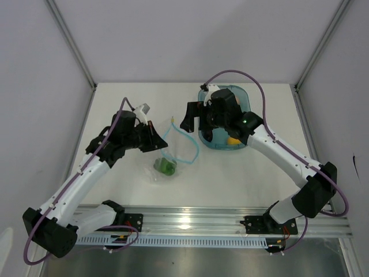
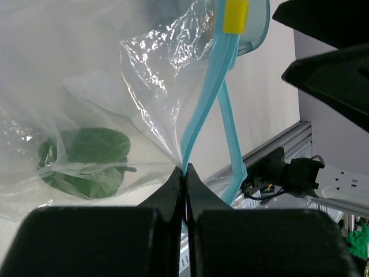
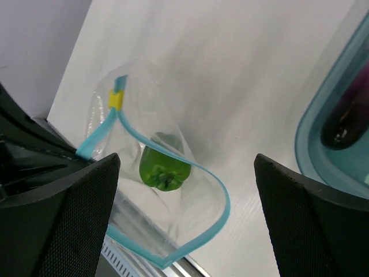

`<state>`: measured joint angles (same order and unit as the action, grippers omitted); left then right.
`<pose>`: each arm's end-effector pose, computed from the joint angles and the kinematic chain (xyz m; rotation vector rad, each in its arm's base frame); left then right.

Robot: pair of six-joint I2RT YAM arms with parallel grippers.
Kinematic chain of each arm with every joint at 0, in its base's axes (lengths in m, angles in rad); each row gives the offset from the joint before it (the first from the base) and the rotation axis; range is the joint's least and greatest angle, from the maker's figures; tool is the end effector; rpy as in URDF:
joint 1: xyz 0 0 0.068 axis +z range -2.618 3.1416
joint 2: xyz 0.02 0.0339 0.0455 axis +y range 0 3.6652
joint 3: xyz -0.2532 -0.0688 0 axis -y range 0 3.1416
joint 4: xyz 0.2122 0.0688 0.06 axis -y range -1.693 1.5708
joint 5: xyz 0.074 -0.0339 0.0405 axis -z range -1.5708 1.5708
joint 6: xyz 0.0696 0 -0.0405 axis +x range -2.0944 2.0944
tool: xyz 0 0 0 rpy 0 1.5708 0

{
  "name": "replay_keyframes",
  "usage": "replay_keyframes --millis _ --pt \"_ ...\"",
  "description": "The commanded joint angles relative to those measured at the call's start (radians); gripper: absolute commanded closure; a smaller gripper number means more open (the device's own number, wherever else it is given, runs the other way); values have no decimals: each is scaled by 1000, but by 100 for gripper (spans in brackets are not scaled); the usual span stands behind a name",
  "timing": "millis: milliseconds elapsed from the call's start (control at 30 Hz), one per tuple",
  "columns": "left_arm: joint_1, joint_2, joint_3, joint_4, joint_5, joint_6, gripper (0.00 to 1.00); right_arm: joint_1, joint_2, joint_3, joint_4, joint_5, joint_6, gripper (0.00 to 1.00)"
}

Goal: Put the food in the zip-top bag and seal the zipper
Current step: Place the fake vegetable in the zipper food storage bag.

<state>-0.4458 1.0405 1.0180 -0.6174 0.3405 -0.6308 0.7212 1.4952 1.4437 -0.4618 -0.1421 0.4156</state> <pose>0.1861 -0.1147 0.3038 -0.0149 2.3439 -0.9460 0.2491 0.2321 0.3448 -0.4229 2.1485 0.8193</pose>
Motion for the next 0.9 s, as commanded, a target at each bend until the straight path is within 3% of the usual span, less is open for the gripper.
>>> replay_keyframes --millis 0,300,533,700,867 --pt "-7 -28 62 -7 34 -9 99 -17 -49 15 -52 56 -29 1" --pt "-7 -34 93 -12 11 -61 99 -256 -70 -106 -28 202 67 0" --pt "-7 -40 57 15 38 -60 99 -351 147 0 -46 197 54 1" --pt "-7 -43 45 15 38 -46 99 -351 322 95 -23 56 25 12" --pt "-7 -46 37 18 43 -33 99 -350 428 115 14 9 43 26"
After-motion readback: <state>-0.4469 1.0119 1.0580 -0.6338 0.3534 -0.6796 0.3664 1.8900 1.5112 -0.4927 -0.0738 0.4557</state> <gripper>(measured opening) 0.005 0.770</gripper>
